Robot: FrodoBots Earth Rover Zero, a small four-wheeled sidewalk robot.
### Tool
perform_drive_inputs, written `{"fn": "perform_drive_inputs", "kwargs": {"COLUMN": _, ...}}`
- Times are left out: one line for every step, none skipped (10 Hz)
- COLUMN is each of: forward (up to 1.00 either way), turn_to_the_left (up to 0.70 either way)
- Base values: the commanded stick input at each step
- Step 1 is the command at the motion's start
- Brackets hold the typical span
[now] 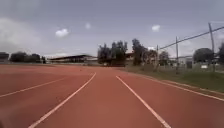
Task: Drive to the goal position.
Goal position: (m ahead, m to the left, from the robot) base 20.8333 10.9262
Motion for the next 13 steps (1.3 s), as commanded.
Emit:
{"fn": "perform_drive_inputs", "kwargs": {"forward": 0.45, "turn_to_the_left": 0.0}}
{"fn": "perform_drive_inputs", "kwargs": {"forward": 0.45, "turn_to_the_left": 0.0}}
{"fn": "perform_drive_inputs", "kwargs": {"forward": 0.45, "turn_to_the_left": 0.0}}
{"fn": "perform_drive_inputs", "kwargs": {"forward": 0.45, "turn_to_the_left": 0.0}}
{"fn": "perform_drive_inputs", "kwargs": {"forward": 0.45, "turn_to_the_left": 0.0}}
{"fn": "perform_drive_inputs", "kwargs": {"forward": 0.45, "turn_to_the_left": 0.0}}
{"fn": "perform_drive_inputs", "kwargs": {"forward": 0.45, "turn_to_the_left": 0.0}}
{"fn": "perform_drive_inputs", "kwargs": {"forward": 0.45, "turn_to_the_left": 0.0}}
{"fn": "perform_drive_inputs", "kwargs": {"forward": 0.45, "turn_to_the_left": 0.0}}
{"fn": "perform_drive_inputs", "kwargs": {"forward": 0.45, "turn_to_the_left": 0.0}}
{"fn": "perform_drive_inputs", "kwargs": {"forward": 0.45, "turn_to_the_left": 0.0}}
{"fn": "perform_drive_inputs", "kwargs": {"forward": 0.45, "turn_to_the_left": 0.0}}
{"fn": "perform_drive_inputs", "kwargs": {"forward": 0.45, "turn_to_the_left": 0.0}}
